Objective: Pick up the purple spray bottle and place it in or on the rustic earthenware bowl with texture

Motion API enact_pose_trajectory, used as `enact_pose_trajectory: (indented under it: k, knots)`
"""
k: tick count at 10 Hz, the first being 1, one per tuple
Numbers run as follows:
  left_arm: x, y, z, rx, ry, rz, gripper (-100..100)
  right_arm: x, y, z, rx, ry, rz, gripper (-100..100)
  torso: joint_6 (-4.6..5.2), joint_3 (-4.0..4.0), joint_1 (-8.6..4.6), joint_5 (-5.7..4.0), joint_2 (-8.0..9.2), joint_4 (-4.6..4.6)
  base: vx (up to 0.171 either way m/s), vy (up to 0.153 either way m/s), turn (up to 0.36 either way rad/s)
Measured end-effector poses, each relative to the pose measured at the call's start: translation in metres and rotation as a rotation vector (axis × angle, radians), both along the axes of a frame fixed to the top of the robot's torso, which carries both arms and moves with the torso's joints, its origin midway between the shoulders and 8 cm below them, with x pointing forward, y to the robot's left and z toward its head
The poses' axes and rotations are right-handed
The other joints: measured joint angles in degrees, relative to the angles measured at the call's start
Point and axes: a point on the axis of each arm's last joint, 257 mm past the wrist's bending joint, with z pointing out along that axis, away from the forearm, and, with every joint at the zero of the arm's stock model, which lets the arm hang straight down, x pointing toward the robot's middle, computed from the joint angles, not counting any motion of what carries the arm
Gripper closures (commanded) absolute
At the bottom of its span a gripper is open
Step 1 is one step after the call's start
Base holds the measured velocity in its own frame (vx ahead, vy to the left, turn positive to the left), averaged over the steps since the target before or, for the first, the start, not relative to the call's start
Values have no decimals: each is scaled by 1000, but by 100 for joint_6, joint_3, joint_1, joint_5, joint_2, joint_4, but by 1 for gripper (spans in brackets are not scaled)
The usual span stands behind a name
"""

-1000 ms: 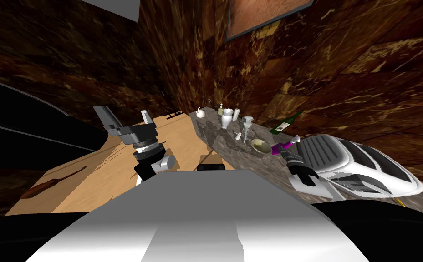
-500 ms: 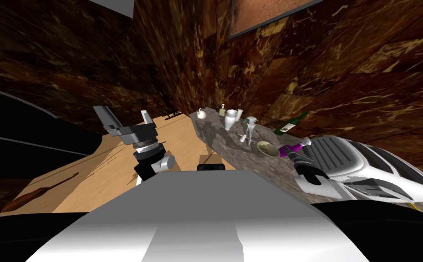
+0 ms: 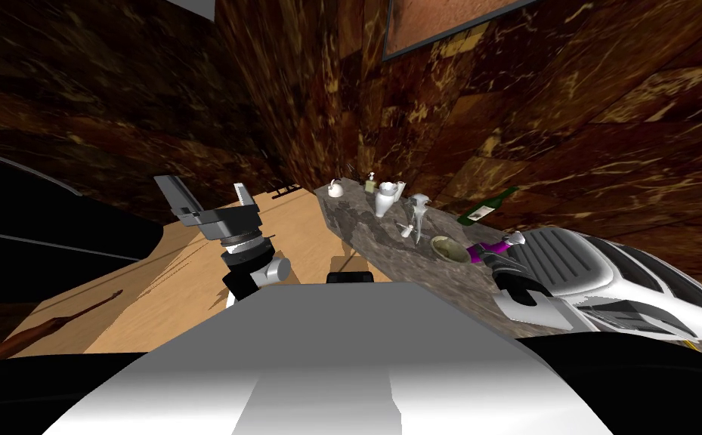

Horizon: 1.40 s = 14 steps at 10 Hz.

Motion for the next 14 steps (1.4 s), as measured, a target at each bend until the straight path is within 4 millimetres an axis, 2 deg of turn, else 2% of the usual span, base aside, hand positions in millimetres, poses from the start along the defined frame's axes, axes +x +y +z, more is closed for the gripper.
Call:
enact_pose_trajectory:
  k: [4, 5, 6, 7, 8, 10, 14]
  knots:
    - [0, 0, 0, 0, 0, 0, 0, 0, 0, 0, 0, 0, 0, 100, -1, 0, -2, -2, 1, 0, 0, 0, 0]
    - [0, 0, 0, 0, 0, 0, 0, 0, 0, 0, 0, 0, 0, 0, -1, 0, -2, -1, 1, 0, 0, 0, 0]
    - [0, 0, 0, 0, 0, 0, 0, 0, 0, 0, 0, 0, 0, 100, -1, 0, -2, -1, 1, 0, 0, 0, 0]
    - [0, 0, 0, 0, 0, 0, 0, 0, 0, 0, 0, 0, 0, 0, 0, 1, -2, -1, 1, 0, 0, 0, 0]
    - [0, 0, 0, 0, 0, 0, 0, 0, 0, 0, 0, 0, 0, 100, -1, 1, -2, -1, 1, 0, -13, 65, 40]
    - [0, 0, 0, 0, 0, 0, 0, -5, -1, 8, -17, 14, 3, 100, -1, 11, 56, -9, 27, -3, -73, 138, 27]
    - [0, 0, 0, 0, 0, 0, 0, -18, 3, 17, -37, 53, 11, 100, -9, 10, 70, -8, 27, -5, -51, 145, 26]
